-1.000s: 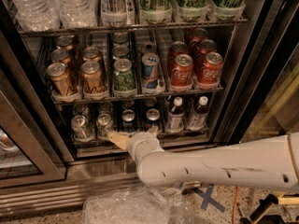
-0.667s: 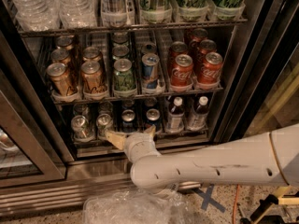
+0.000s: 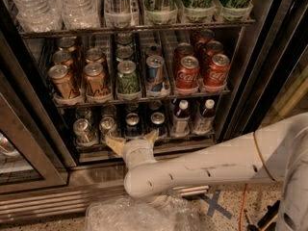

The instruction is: Pick pepsi can from bottom shelf of fridge

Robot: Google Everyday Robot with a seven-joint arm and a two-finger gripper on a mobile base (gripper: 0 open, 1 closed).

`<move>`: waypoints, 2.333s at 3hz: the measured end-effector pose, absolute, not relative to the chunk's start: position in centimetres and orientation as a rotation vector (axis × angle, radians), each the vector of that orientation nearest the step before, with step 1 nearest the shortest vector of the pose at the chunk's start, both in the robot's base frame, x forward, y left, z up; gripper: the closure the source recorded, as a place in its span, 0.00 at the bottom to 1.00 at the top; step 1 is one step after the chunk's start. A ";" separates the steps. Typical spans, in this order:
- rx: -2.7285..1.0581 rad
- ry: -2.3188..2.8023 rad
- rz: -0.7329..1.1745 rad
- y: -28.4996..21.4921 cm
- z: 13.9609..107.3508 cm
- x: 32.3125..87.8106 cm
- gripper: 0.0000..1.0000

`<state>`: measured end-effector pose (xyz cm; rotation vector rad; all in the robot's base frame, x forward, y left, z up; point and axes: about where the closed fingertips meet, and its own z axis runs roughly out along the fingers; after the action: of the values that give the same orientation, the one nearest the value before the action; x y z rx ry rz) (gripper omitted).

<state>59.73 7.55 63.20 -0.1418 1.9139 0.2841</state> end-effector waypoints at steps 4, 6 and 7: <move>-0.152 1.904 0.262 8.4 61.8 59.5 0.30; -0.145 1.894 0.223 7.9 61.2 60.5 0.28; -0.142 1.870 0.201 7.7 61.3 61.7 0.28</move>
Offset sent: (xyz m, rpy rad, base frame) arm -0.0014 0.0133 -0.0122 0.0003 -0.0069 0.0110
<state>61.69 7.71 61.33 -0.1421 1.8699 0.2010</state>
